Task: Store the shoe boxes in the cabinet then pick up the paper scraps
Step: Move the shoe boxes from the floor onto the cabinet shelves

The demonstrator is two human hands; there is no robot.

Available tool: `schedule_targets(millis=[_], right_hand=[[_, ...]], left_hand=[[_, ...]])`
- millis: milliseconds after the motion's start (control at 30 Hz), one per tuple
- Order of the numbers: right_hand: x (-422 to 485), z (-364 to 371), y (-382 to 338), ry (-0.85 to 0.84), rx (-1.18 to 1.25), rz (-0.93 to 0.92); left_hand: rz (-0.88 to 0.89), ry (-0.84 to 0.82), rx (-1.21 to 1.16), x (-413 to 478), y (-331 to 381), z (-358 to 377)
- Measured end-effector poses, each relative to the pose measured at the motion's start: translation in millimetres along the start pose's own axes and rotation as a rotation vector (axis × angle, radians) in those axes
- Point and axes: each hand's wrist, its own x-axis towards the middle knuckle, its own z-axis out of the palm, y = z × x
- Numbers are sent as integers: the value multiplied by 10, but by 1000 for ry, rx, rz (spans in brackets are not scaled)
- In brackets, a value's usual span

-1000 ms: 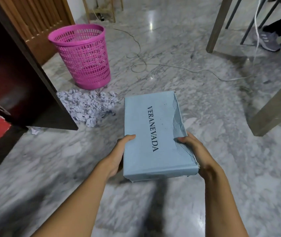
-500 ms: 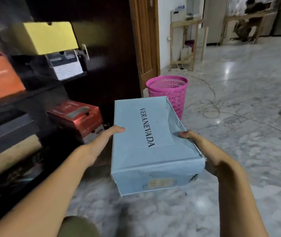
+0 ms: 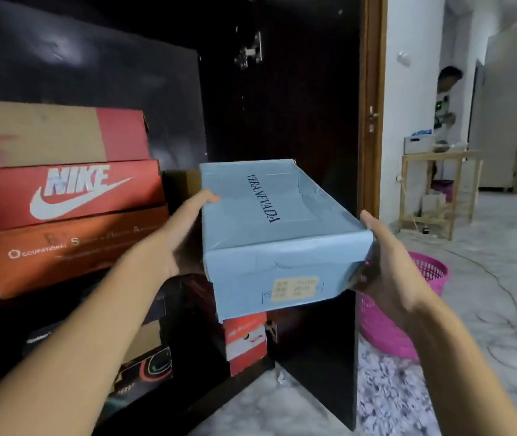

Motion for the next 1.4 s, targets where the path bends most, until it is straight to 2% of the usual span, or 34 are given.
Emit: schedule_targets(millis=[167,367,500,667,767,900,1033,1267,1400], right_hand=[[576,183,-315,-8,-14,-275],[1539,669,-641,61,-201,-397],[2126,962,-764,164,-217,-360],[2618,1194,-675,200,-199,-231],[2852,1270,-611,212,-267,-201],[3142,1325,-497,244,-366,-206],[3353,1461,-425,196,-570,-192],[3747,1715,-136,61,-699,-286],[3877,1870,12,-39,-753,-298]], left_hand=[[68,117,-75,448,682,-129],[13,166,-153,1058,1370,-416],[18,228,-139,1392,1619,-509],[52,224,-162,1694,1500,-533],[163,211,-155,1842,1337,-560],[395,300,-28,1981,1160,-631],[484,348,145,2120,1196,-725],[424,508,228,2531,1309,-1058],[391,532,231,2745,1281,-1202]])
